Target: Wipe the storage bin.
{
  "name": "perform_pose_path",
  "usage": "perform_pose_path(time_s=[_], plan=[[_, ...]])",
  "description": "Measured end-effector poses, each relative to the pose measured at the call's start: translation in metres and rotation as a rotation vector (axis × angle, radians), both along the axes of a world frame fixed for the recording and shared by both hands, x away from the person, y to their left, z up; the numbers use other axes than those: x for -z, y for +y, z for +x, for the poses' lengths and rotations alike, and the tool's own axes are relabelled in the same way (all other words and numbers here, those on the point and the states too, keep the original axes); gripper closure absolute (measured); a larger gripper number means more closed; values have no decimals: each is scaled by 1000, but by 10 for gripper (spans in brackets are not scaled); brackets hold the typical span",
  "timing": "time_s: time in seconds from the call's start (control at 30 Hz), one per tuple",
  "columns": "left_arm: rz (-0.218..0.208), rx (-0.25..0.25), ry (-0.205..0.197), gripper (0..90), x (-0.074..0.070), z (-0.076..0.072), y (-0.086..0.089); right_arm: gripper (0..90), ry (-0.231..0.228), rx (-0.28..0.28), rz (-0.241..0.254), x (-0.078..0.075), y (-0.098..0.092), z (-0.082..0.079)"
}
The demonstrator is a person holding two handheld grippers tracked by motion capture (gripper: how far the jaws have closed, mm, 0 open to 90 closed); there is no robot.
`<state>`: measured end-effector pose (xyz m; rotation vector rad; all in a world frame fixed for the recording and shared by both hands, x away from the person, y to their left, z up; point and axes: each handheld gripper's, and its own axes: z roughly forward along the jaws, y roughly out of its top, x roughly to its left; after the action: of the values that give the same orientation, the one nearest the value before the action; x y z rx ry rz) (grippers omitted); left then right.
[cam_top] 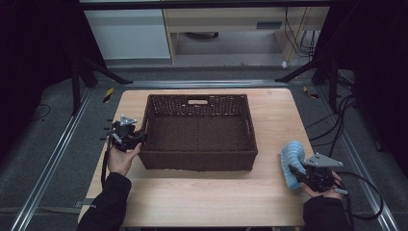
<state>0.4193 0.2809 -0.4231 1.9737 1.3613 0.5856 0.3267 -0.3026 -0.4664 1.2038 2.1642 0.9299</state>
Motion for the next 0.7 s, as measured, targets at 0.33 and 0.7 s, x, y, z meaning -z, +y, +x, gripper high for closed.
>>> perform_pose_path(time_s=[0.33, 0.7], plan=[[-1, 1, 1, 701, 0, 0, 0, 598, 32, 37, 13, 11, -5, 2], [-2, 2, 1, 700, 0, 0, 0, 467, -44, 84, 48, 1, -10, 1]])
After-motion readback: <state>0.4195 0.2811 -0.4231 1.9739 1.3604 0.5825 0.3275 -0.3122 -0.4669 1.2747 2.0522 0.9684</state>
